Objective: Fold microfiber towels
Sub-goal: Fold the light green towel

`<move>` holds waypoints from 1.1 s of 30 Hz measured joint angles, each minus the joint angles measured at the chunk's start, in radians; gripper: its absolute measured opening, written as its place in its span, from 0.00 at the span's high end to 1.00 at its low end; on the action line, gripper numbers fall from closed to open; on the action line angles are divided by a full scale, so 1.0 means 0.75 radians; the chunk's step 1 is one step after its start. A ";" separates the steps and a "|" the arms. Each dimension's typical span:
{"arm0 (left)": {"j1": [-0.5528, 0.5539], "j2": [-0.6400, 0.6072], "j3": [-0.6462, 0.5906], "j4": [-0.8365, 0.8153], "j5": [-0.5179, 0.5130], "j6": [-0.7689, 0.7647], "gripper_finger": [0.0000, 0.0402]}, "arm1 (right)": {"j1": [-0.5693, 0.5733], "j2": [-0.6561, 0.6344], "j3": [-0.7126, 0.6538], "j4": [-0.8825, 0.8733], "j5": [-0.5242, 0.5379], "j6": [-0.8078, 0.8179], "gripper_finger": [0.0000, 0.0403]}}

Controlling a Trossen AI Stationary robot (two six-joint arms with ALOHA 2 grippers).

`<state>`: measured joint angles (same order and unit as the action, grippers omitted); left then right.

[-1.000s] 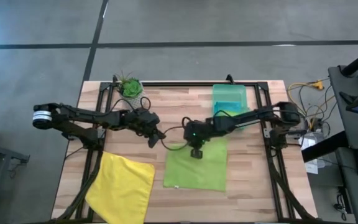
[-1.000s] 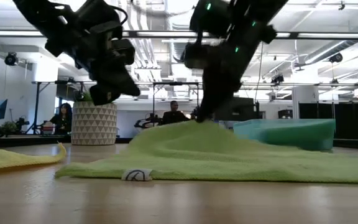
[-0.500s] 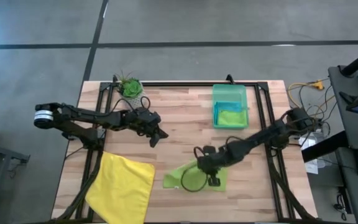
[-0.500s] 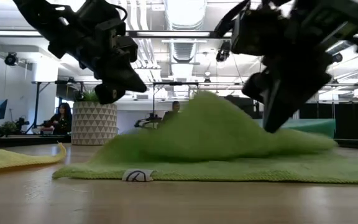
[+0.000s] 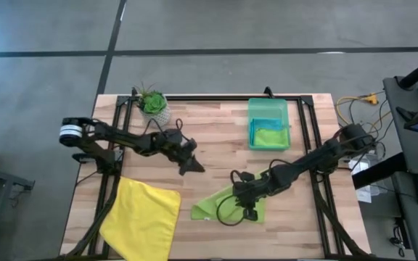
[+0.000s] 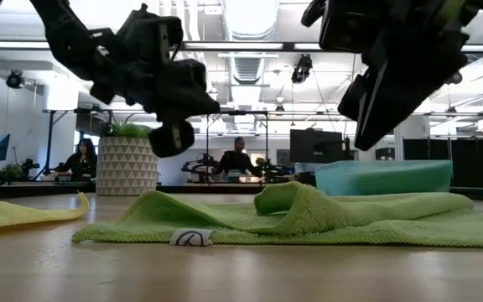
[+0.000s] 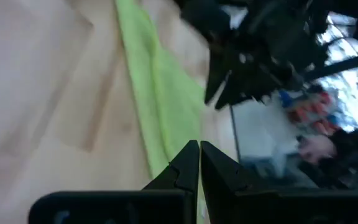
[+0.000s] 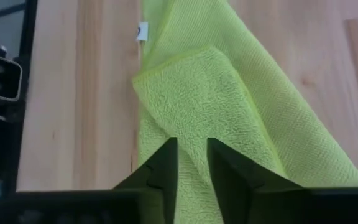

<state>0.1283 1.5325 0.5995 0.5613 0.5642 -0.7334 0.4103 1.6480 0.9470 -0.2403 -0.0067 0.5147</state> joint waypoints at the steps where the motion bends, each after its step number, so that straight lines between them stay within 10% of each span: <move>1: -0.007 0.021 0.001 0.020 0.030 -0.026 1.00 | 0.000 -0.011 -0.002 -0.008 0.000 0.013 0.77; 9: -0.161 0.154 0.121 0.074 0.220 -0.359 1.00 | 0.016 -0.155 -0.036 -0.139 0.079 0.184 0.66; 23: -0.416 0.350 0.202 0.084 -0.138 -0.742 0.99 | 0.226 -0.553 -0.304 -0.167 0.394 0.613 0.74; 33: -0.435 0.384 0.222 0.064 -0.221 -0.929 0.69 | 0.353 -0.615 -0.392 -0.143 0.706 0.740 0.80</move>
<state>-0.1982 1.8206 0.7661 0.6097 0.3981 -1.4300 0.6750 1.1865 0.6529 -0.3477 0.5231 1.0701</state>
